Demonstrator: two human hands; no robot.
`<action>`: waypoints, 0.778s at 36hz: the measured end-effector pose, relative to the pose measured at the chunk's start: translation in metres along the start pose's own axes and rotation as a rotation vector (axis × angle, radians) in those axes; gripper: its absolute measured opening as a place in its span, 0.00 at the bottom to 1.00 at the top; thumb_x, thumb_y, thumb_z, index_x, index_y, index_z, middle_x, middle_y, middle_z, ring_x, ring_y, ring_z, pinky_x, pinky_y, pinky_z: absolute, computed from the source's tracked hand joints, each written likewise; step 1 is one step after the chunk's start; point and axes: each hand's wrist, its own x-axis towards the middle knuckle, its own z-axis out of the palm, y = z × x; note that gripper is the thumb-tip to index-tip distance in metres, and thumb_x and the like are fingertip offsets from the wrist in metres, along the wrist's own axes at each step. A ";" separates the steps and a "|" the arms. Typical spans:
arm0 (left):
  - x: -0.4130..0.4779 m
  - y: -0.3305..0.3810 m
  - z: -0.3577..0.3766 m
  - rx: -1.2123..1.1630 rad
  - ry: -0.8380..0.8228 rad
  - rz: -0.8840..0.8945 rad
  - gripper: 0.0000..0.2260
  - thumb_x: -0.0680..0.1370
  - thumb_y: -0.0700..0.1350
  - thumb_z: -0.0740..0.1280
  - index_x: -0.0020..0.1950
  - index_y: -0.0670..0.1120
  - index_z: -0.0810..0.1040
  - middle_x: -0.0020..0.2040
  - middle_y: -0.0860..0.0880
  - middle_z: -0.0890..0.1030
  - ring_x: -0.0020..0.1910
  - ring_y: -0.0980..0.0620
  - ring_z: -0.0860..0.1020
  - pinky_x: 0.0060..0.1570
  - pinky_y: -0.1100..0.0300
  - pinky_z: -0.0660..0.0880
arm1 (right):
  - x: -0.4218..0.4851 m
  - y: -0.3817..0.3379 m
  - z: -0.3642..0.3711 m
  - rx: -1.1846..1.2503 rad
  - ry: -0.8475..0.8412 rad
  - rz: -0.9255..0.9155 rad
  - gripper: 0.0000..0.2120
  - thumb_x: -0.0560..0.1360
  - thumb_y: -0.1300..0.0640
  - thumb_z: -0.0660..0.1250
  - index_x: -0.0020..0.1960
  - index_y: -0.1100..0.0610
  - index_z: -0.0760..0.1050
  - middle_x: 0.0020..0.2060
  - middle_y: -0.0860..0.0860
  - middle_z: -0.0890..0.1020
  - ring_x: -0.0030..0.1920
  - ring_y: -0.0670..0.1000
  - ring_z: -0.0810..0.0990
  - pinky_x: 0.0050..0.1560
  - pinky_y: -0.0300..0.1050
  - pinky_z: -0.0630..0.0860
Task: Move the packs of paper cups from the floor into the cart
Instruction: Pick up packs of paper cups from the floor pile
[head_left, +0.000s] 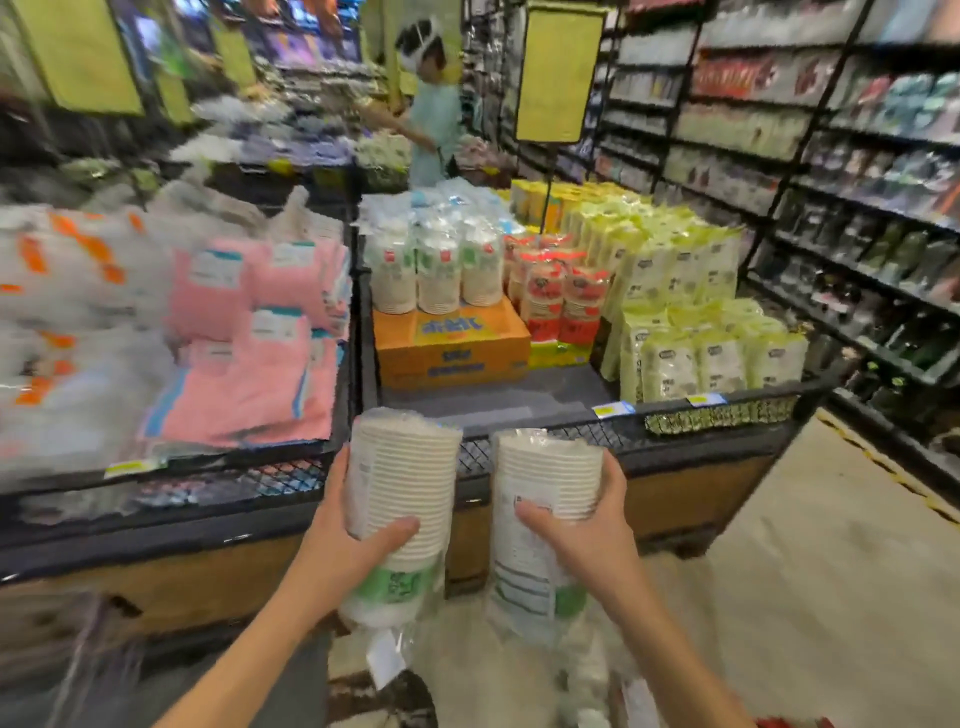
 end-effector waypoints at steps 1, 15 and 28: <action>-0.006 0.003 -0.007 -0.004 0.038 -0.004 0.46 0.68 0.60 0.78 0.71 0.76 0.47 0.69 0.70 0.66 0.65 0.63 0.72 0.63 0.59 0.71 | 0.004 -0.007 0.007 -0.017 -0.051 -0.023 0.64 0.58 0.32 0.82 0.83 0.39 0.48 0.73 0.47 0.75 0.70 0.55 0.78 0.72 0.59 0.76; -0.112 -0.008 -0.136 -0.060 0.624 -0.140 0.41 0.66 0.63 0.79 0.64 0.81 0.51 0.67 0.68 0.69 0.63 0.59 0.75 0.67 0.50 0.73 | 0.000 -0.095 0.163 0.015 -0.535 -0.310 0.59 0.67 0.43 0.85 0.83 0.42 0.48 0.71 0.46 0.74 0.70 0.51 0.77 0.74 0.56 0.74; -0.179 -0.053 -0.268 -0.156 0.994 -0.213 0.53 0.65 0.58 0.80 0.79 0.66 0.48 0.63 0.61 0.74 0.56 0.58 0.78 0.57 0.52 0.78 | -0.062 -0.164 0.353 -0.026 -0.869 -0.476 0.44 0.66 0.44 0.86 0.72 0.40 0.63 0.64 0.40 0.78 0.65 0.48 0.80 0.68 0.50 0.75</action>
